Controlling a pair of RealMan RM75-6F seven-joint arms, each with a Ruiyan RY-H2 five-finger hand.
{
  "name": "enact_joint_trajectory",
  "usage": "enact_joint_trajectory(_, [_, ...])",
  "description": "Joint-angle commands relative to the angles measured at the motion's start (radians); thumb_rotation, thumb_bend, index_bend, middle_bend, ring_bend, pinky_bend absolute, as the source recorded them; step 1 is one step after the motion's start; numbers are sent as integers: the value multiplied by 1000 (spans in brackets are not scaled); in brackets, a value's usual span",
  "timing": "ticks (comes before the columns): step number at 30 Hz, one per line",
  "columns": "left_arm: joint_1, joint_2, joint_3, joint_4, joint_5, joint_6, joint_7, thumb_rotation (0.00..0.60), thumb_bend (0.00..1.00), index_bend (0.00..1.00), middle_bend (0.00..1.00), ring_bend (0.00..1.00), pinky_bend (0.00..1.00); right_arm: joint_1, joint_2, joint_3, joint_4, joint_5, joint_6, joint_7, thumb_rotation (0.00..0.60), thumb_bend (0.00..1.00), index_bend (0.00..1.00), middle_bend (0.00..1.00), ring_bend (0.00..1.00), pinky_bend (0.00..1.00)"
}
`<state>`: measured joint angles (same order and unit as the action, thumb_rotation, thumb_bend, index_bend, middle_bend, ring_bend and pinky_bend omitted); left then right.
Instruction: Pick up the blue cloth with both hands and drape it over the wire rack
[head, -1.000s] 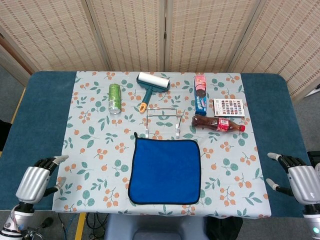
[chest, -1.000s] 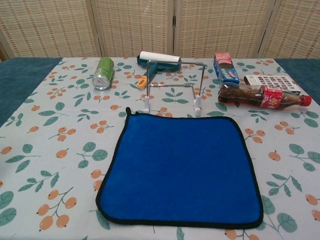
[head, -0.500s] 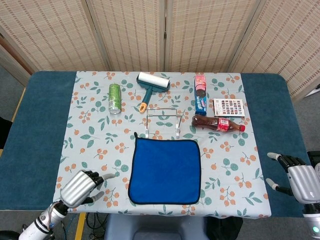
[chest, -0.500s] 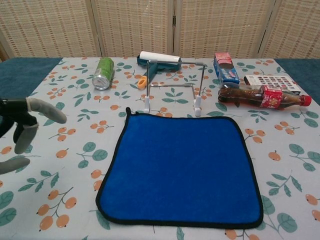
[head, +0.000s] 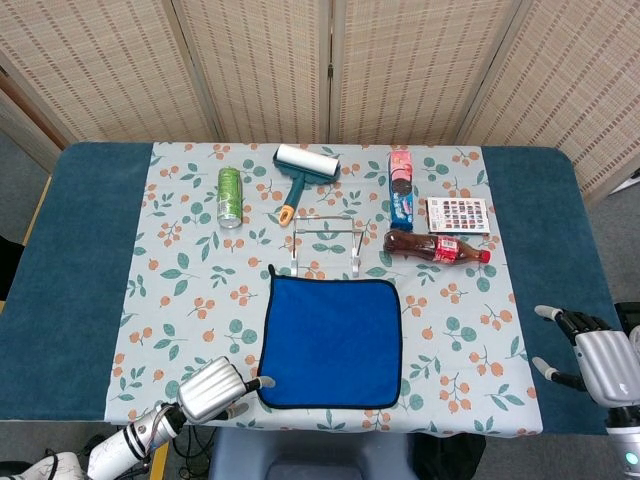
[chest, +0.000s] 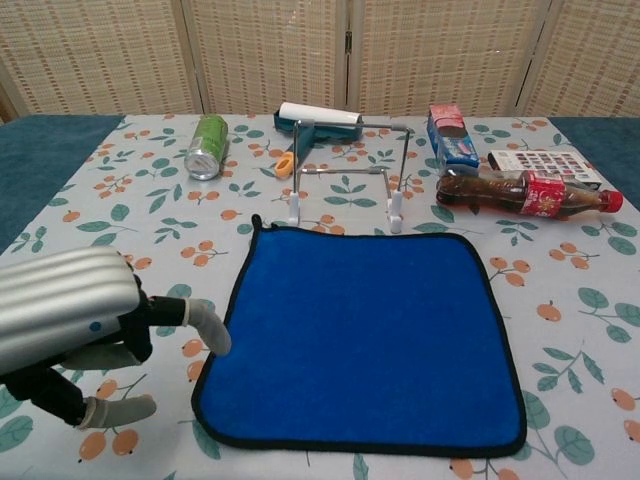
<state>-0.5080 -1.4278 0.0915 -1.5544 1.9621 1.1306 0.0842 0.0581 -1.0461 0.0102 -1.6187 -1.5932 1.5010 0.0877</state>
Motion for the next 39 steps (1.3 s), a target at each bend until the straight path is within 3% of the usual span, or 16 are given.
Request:
enact_joint_trajectory(1, [-23, -27, 7, 5, -23, -44, 16, 600, 272, 346, 1000, 977, 1000, 1, 0, 0, 1, 1, -2, 1, 600, 170, 263, 364, 337, 398])
enact_joint_trajectory(15, [-73, -72, -6, -1, -125, -138, 75, 600, 272, 427, 1000, 999, 1000, -6, -4, -1, 15, 10, 1, 13, 600, 170, 262, 366, 336, 398])
enact_joint_trajectory(39, [-112, -115, 0, 16, -228, -197, 142, 600, 272, 520, 1000, 993, 1000, -20, -11, 1, 38, 11, 20, 41, 600, 170, 267, 366, 337, 397])
